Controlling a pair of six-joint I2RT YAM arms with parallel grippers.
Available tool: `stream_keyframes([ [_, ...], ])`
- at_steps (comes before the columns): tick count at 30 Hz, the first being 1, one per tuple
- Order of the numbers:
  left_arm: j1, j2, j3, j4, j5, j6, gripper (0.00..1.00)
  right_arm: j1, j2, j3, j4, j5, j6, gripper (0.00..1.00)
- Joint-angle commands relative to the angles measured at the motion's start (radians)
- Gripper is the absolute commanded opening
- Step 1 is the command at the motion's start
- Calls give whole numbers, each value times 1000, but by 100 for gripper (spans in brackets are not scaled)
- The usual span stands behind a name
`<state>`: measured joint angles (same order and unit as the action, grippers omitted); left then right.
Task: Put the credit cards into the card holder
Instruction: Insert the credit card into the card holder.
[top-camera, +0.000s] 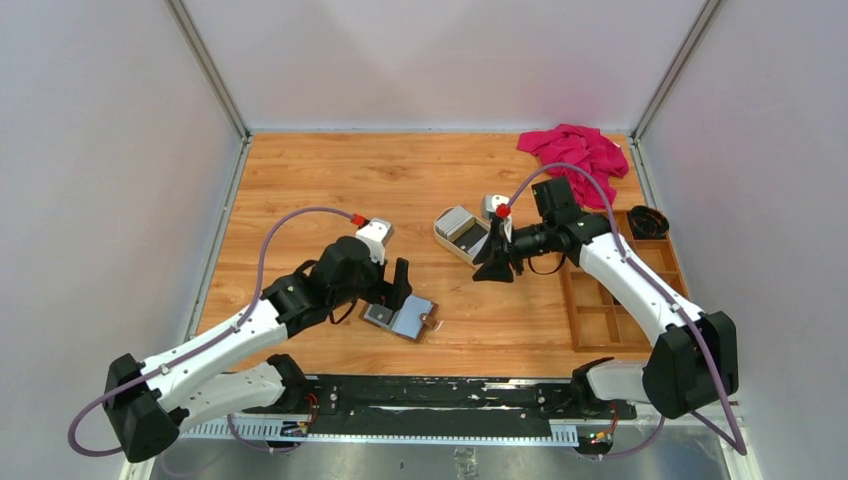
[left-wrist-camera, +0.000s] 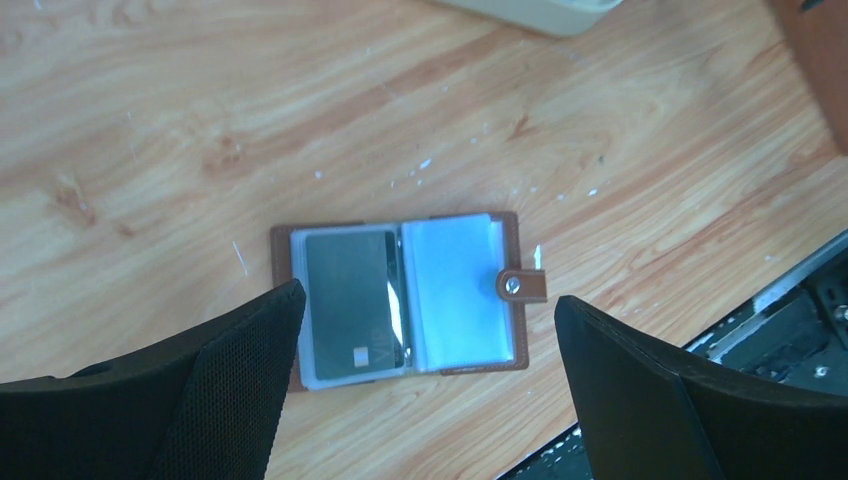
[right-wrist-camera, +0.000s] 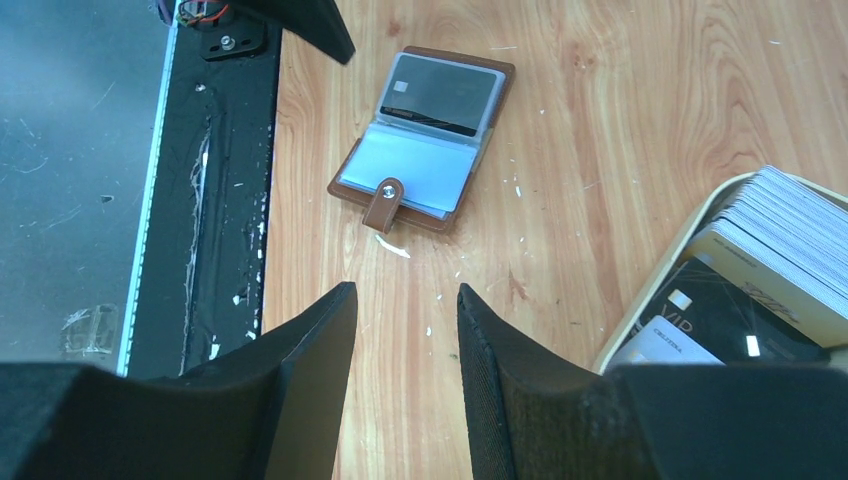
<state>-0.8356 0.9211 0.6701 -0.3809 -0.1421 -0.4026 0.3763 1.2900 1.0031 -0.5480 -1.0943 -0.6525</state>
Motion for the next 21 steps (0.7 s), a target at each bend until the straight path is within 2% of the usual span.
stream_keyframes([
  [1, 42, 20, 114, -54, 85, 106, 100, -42, -35, 14, -41, -40, -47, 45],
  [12, 143, 61, 307, -151, 145, 255, 100, -95, -68, 10, -66, -24, -56, 46],
  [21, 281, 50, 234, -103, 250, 314, 100, -96, -28, 110, -198, 107, -149, 48],
])
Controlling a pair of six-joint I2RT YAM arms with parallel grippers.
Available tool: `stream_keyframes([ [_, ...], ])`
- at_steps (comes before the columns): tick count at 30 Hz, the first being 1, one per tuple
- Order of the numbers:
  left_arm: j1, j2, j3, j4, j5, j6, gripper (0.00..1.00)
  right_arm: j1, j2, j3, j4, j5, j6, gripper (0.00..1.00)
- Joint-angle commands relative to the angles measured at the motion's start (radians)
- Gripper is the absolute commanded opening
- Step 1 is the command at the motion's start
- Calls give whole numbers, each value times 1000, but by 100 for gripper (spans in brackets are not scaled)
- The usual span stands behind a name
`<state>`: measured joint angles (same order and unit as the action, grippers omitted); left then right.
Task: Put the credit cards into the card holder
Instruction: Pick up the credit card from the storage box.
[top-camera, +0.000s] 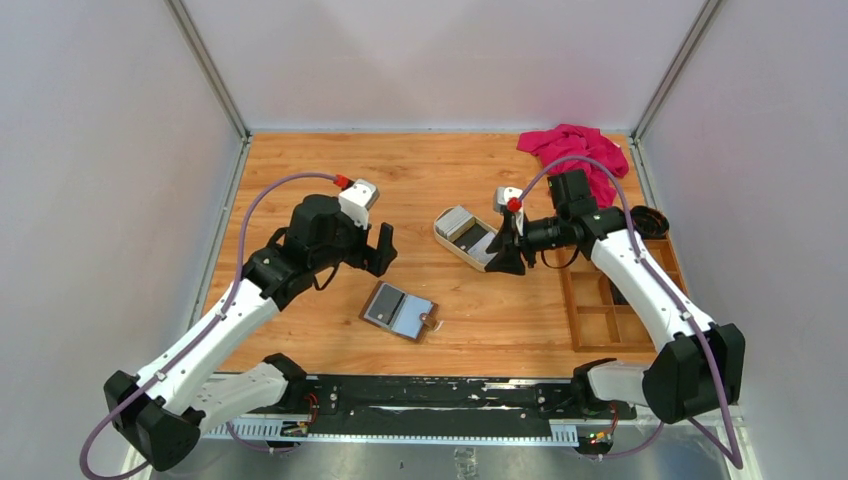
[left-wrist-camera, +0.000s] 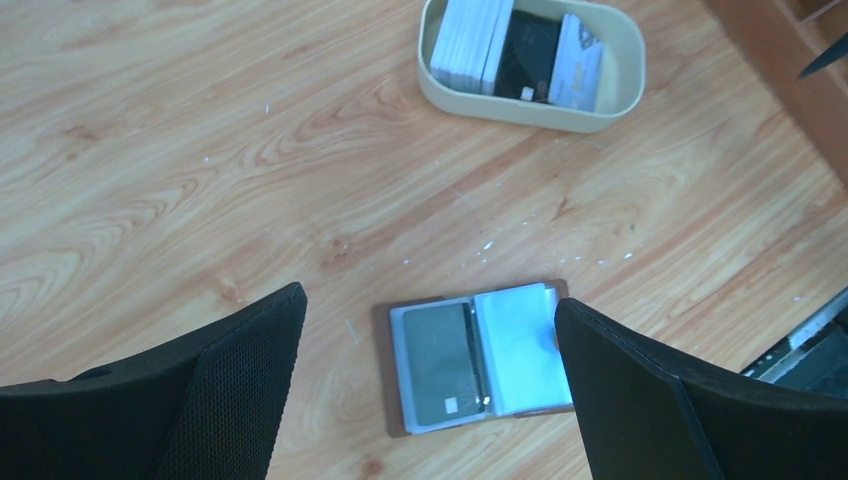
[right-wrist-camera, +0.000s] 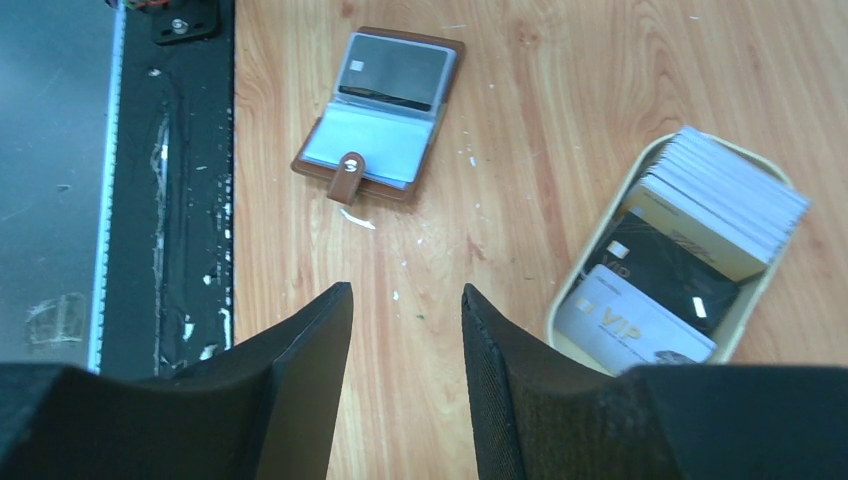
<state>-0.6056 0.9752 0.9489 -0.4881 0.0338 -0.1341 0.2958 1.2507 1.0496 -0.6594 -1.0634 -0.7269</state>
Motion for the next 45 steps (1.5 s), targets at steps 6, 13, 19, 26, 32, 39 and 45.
stream_keyframes([
  [6, 77, -49, -98, 0, 17, 65, 100, -15, 33, 82, -111, 133, -231, 51],
  [13, 78, -95, -124, 6, -15, 65, 100, -15, 149, 253, -124, 192, -104, 53],
  [19, 78, -94, -124, 2, -4, 68, 100, -17, 238, 337, -178, 197, -45, 53],
  [26, 78, -99, -125, 1, -12, 73, 100, -32, 203, 304, -167, 190, -44, 53],
  [32, 79, -89, -127, 1, -14, 74, 100, -68, 188, 266, -140, 133, -27, 55],
  [39, 87, -82, -128, 0, -29, 77, 100, -102, 198, 252, -119, 100, -4, 57],
  [45, 100, -69, -130, 0, -18, 79, 100, -131, 227, 230, -69, 106, 62, 57],
])
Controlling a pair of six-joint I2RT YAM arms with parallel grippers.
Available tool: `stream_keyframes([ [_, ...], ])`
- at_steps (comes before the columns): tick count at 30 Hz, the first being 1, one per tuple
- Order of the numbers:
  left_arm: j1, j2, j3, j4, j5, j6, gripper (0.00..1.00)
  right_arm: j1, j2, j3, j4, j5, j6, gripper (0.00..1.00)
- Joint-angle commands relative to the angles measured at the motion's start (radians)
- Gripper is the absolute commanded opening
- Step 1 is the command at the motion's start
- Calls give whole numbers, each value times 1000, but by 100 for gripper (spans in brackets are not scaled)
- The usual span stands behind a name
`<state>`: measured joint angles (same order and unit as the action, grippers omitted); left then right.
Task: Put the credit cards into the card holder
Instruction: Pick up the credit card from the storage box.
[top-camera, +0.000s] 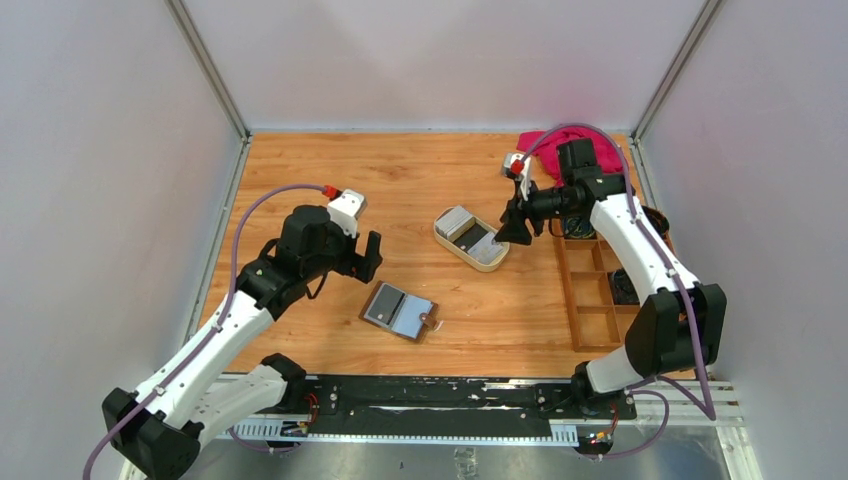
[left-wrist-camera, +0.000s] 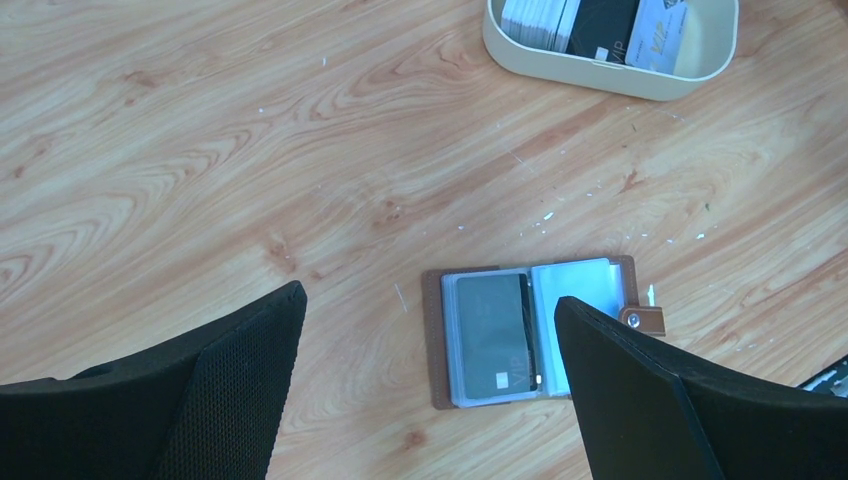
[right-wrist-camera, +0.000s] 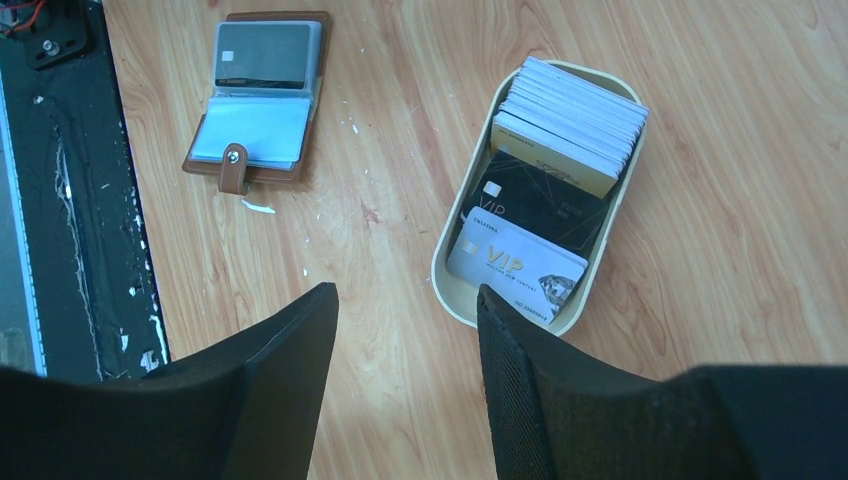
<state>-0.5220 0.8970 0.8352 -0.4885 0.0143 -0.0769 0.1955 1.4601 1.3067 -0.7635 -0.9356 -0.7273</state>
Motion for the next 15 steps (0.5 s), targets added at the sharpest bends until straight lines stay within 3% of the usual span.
stream_keyframes([
  [1, 20, 14, -15, 2, 6, 22, 100, -38, 23, -32, 49, -22, 82, 57],
  [11, 44, 23, -15, 4, 25, 20, 100, -70, 116, -53, 225, -62, 301, 57],
  [15, 54, 22, -16, 5, 28, 20, 100, -54, 177, -5, 217, -111, 214, 56],
])
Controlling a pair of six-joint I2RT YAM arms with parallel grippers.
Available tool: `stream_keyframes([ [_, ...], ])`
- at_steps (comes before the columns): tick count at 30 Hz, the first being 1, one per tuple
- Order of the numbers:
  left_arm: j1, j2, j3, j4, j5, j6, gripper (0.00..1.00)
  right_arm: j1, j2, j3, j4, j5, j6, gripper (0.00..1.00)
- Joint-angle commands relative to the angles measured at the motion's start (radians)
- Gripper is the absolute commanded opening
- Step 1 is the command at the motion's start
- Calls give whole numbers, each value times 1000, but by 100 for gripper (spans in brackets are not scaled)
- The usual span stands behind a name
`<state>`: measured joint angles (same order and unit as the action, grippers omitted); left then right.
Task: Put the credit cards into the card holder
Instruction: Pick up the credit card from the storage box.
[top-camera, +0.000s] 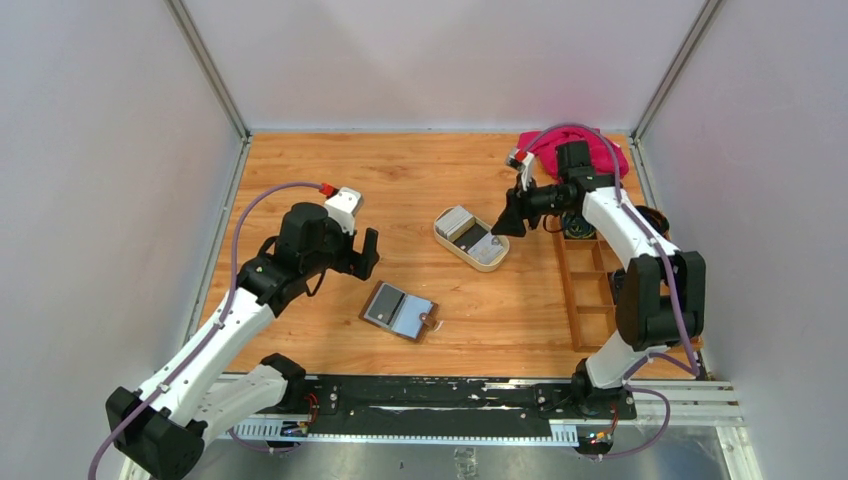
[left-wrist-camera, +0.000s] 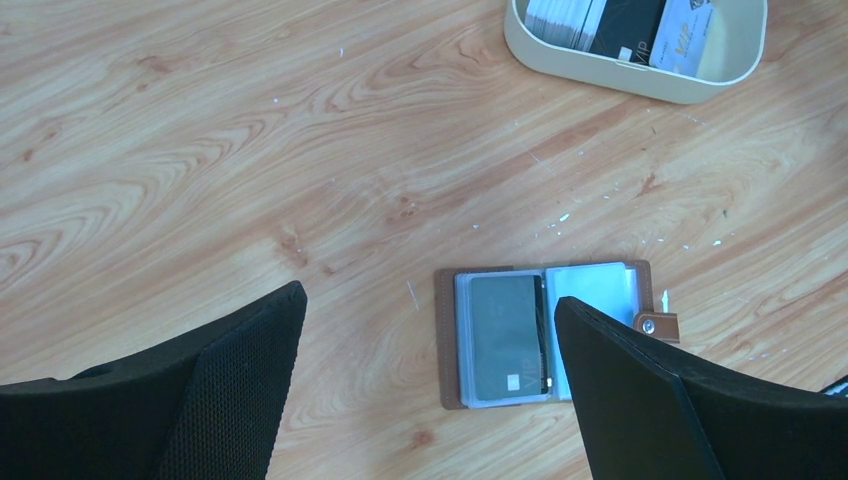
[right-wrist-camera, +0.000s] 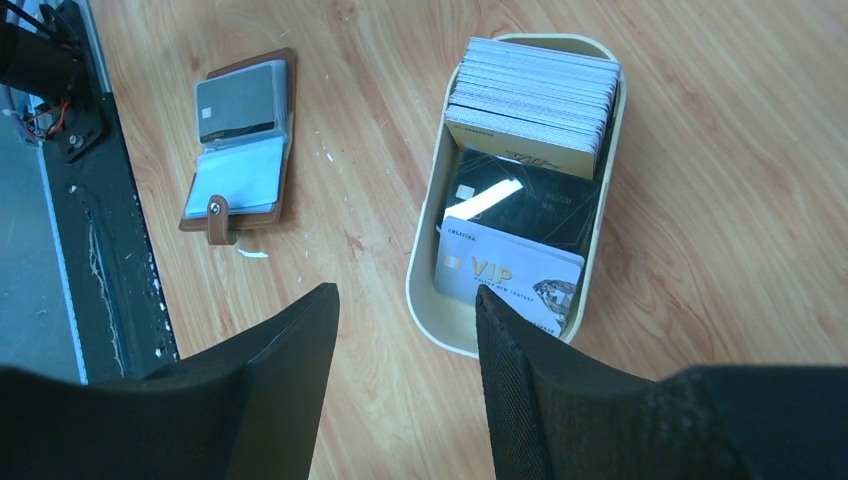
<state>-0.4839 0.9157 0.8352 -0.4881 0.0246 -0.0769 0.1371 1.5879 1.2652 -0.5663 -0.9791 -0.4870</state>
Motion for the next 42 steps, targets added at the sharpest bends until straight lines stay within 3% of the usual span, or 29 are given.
stream_keyframes([
  [1, 18, 7, -16, 5, 19, 19, 100, 15, 54, 45, 3, -70, -117, 56],
  [6, 19, 17, -18, 6, 25, 18, 100, 57, 48, 54, -104, -59, -870, 59],
  [8, 20, 20, -19, 6, 22, 19, 100, 74, 85, 99, -176, -32, -1056, 60],
  [11, 21, 20, -20, 6, 15, 19, 100, 120, 153, 185, -257, 26, -1176, 59],
  [15, 21, 20, -22, 5, 4, 20, 100, 188, 200, 235, -259, 135, -1242, 58],
  [21, 29, 19, -21, 4, -1, 22, 100, 204, 258, 348, -360, 110, -1297, 63],
  [42, 42, 30, -23, 5, 3, 22, 100, 276, 353, 436, -381, 320, -1351, 65],
])
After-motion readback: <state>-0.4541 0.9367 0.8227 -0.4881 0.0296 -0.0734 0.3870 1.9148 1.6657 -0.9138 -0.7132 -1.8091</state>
